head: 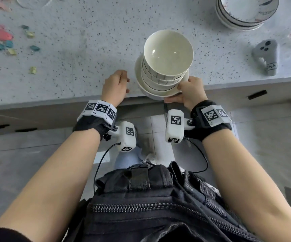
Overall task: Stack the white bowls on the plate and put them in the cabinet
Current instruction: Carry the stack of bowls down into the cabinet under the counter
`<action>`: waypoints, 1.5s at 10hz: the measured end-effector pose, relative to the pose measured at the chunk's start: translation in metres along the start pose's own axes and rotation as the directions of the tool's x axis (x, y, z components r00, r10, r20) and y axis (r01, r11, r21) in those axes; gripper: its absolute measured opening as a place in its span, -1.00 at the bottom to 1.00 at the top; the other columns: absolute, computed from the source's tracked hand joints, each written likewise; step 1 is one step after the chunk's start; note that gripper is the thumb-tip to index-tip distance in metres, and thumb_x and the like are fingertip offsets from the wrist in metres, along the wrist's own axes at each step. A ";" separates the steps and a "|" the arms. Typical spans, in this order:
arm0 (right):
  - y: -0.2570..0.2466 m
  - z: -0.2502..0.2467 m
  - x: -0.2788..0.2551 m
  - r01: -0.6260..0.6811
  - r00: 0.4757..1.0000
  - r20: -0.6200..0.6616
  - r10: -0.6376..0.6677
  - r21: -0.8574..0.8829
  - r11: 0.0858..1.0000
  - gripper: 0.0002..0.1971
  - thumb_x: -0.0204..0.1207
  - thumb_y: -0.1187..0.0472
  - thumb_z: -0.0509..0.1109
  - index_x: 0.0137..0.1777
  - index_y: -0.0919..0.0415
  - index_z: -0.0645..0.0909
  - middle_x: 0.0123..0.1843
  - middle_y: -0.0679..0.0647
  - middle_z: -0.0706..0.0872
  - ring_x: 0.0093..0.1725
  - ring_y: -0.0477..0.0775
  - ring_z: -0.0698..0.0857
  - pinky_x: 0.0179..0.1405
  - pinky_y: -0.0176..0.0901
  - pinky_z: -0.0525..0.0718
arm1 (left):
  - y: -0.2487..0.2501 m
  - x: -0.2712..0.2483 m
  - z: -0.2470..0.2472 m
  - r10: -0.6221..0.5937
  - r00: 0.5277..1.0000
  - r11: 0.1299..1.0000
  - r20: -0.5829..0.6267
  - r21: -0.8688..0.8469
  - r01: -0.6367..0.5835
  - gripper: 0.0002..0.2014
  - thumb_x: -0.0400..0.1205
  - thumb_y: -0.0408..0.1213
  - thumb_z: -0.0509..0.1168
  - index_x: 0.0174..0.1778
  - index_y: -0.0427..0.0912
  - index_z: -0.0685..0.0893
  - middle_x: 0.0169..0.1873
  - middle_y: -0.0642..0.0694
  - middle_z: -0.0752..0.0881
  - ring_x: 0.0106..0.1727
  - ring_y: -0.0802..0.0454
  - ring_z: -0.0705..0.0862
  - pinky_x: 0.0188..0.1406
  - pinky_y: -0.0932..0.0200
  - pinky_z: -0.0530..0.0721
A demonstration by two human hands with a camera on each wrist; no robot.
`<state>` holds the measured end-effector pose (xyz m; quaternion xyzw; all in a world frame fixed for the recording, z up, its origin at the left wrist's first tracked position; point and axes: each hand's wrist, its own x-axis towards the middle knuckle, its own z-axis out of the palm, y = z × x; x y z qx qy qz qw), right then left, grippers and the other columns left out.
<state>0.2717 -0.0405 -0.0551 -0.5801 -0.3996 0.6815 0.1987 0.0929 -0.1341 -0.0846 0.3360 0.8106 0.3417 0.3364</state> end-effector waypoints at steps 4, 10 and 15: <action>0.093 -0.005 -0.070 -0.048 0.999 0.017 0.048 -0.010 0.999 -0.63 0.42 0.65 0.02 0.10 0.47 0.56 0.02 0.33 0.67 0.02 0.49 0.70 -0.41 0.22 0.81 | -0.050 -0.078 0.005 0.044 0.998 0.997 0.046 0.058 -0.047 -0.57 0.66 -0.05 -0.04 0.18 -0.19 0.64 0.13 -0.22 0.73 0.13 -0.24 0.71 0.15 -0.28 0.69; 0.221 0.014 0.036 -0.079 0.996 0.026 0.080 -0.012 0.997 -0.65 0.42 0.62 0.02 0.04 0.42 0.57 -0.03 0.25 0.66 -0.05 0.44 0.72 -0.49 0.14 0.80 | -0.158 -0.012 0.041 0.420 0.839 0.811 -0.346 0.558 -0.176 -0.52 0.67 -0.21 0.04 0.55 -0.16 0.36 0.61 -0.23 0.28 0.68 -0.29 0.13 0.61 -0.27 0.21; 0.248 0.062 0.230 -0.037 0.999 0.021 0.036 0.046 0.998 -0.77 0.50 0.65 0.08 -0.11 0.37 0.46 0.23 0.40 0.52 -0.12 0.62 0.67 -0.61 0.15 0.76 | -0.189 0.104 0.096 0.780 0.128 0.625 -0.612 0.772 -0.114 -0.47 0.59 0.17 -0.25 0.29 0.01 0.40 0.13 -0.25 0.75 0.34 -0.43 0.49 0.25 -0.51 0.33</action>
